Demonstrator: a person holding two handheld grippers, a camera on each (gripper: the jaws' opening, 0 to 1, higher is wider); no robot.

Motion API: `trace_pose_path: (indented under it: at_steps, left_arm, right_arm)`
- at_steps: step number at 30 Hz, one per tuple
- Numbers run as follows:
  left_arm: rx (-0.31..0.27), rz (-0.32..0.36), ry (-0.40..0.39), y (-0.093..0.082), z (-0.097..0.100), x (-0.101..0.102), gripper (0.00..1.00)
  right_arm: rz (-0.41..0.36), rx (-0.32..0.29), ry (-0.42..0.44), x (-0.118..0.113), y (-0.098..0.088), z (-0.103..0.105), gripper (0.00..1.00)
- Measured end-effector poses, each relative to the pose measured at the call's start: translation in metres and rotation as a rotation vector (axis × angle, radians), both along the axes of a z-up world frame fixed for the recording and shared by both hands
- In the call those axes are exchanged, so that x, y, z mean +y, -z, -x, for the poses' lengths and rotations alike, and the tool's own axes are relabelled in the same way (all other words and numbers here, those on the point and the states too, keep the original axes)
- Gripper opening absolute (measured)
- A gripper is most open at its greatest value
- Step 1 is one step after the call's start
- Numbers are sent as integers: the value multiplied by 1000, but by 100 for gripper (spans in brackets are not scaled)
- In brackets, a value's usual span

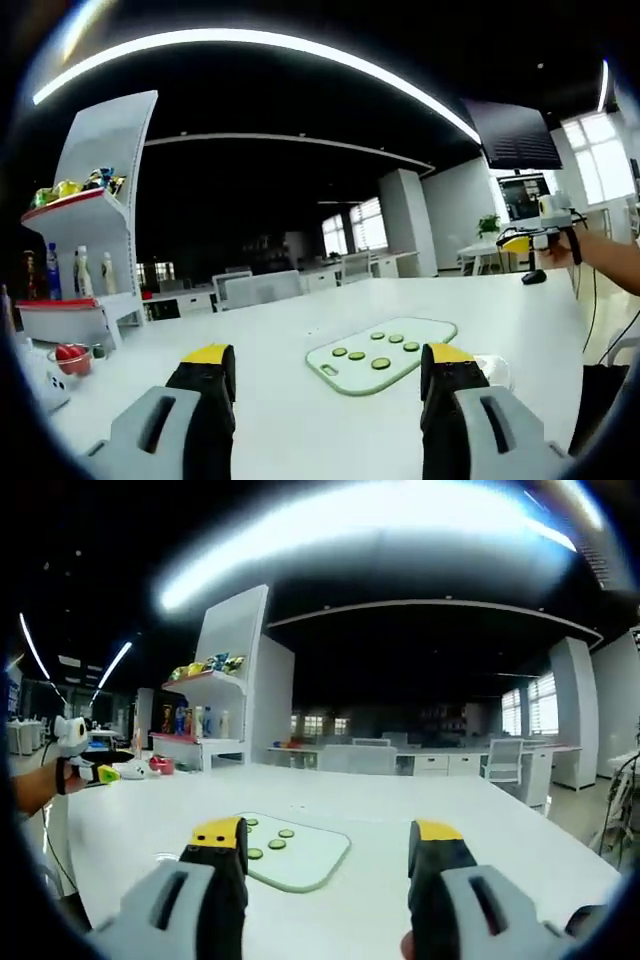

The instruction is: Open the petri dish lid, add cucumber slices into the petri dish, and close the lid

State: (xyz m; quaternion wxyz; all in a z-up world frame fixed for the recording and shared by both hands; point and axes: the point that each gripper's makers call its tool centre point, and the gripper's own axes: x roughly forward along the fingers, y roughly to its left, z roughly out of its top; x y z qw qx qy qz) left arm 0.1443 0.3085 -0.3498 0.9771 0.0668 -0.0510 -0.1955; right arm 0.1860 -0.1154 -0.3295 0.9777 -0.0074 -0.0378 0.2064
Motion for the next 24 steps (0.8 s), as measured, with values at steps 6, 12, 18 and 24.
trace_pose_path:
  at_steps: [6, 12, 18, 24]
  left_arm:
    - [-9, 12, -34, -1, 6, 14, 76]
    - [-7, 27, -59, 3, 12, 24, 76]
    - [2, 24, -64, 8, 15, 21, 76]
    - [2, 27, -73, 9, 19, 20, 76]
  right_arm:
    - [-4, -11, 35, -19, -2, 9, 64]
    - [-5, -12, 69, -35, 1, 18, 64]
    - [-6, -6, 79, -40, 7, 23, 64]
    - [-16, -2, 83, -42, 11, 25, 64]
